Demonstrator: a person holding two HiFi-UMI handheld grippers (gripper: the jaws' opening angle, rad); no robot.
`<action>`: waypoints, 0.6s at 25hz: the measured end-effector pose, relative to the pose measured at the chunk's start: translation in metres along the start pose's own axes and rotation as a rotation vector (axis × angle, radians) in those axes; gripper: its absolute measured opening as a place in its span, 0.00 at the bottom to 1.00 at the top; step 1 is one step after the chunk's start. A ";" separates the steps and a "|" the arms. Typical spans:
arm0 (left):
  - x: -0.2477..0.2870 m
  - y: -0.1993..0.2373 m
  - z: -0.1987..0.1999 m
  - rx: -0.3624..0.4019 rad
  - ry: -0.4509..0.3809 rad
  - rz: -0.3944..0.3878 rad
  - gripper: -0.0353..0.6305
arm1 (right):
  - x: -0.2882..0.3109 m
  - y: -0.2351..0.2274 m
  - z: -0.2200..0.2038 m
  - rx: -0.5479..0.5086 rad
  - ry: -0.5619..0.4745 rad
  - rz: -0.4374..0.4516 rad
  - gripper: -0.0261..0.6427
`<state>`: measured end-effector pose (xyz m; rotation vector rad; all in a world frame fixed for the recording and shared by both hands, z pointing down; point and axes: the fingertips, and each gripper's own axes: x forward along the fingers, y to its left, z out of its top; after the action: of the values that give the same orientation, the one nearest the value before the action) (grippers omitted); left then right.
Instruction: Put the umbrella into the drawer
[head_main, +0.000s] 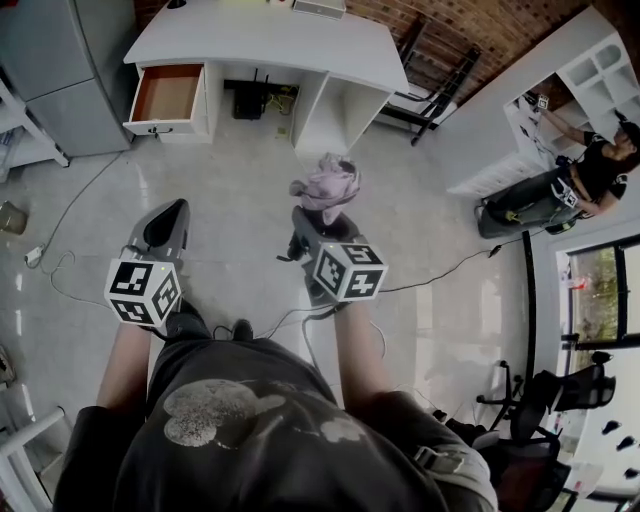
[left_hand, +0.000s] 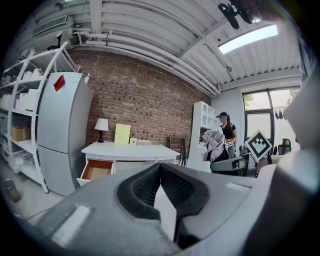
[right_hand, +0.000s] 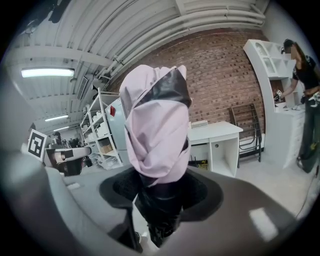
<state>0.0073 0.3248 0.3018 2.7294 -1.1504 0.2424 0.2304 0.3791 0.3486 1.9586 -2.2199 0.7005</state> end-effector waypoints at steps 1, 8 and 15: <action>-0.002 -0.001 -0.002 -0.005 0.005 0.009 0.07 | -0.002 -0.002 0.000 0.005 -0.004 0.002 0.37; -0.014 0.012 -0.011 0.000 0.039 0.039 0.07 | 0.009 0.000 -0.007 0.036 0.008 0.017 0.38; 0.009 0.034 -0.011 -0.004 0.055 0.050 0.07 | 0.042 -0.008 -0.002 0.062 0.027 0.015 0.38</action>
<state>-0.0121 0.2973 0.3172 2.6756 -1.2048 0.3191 0.2304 0.3411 0.3677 1.9502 -2.2256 0.8023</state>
